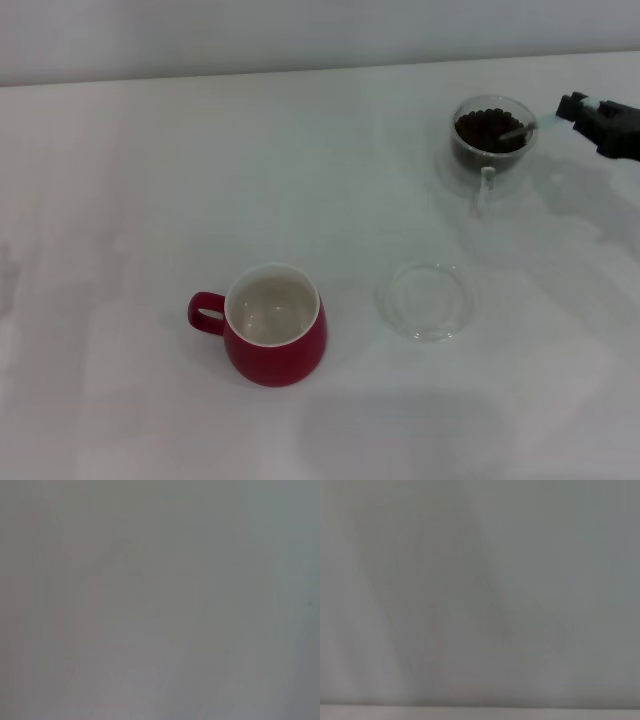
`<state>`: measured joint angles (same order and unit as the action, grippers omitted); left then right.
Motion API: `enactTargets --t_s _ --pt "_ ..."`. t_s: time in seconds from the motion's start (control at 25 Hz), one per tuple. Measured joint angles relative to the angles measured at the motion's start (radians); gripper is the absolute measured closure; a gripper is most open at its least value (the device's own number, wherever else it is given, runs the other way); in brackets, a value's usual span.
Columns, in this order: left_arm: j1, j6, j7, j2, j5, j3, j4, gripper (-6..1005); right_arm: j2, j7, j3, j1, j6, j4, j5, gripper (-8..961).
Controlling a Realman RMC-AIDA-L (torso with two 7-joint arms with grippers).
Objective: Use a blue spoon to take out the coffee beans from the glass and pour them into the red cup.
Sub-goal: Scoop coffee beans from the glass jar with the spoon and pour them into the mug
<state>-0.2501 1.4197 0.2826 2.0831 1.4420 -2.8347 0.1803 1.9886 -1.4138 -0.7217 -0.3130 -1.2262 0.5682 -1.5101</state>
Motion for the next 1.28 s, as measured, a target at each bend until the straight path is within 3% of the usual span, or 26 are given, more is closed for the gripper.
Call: enactTargets --t_s 0.8,1.28 --pt "-0.007 0.002 -0.003 -0.002 0.006 0.003 -0.002 214 -0.015 -0.319 -0.006 -0.025 0.075 0.040 -0.096 801" --pt "-0.012 0.002 -0.004 -0.001 0.026 0.005 -0.005 214 -0.045 -0.477 -0.005 -0.043 0.077 0.041 -0.143 800"
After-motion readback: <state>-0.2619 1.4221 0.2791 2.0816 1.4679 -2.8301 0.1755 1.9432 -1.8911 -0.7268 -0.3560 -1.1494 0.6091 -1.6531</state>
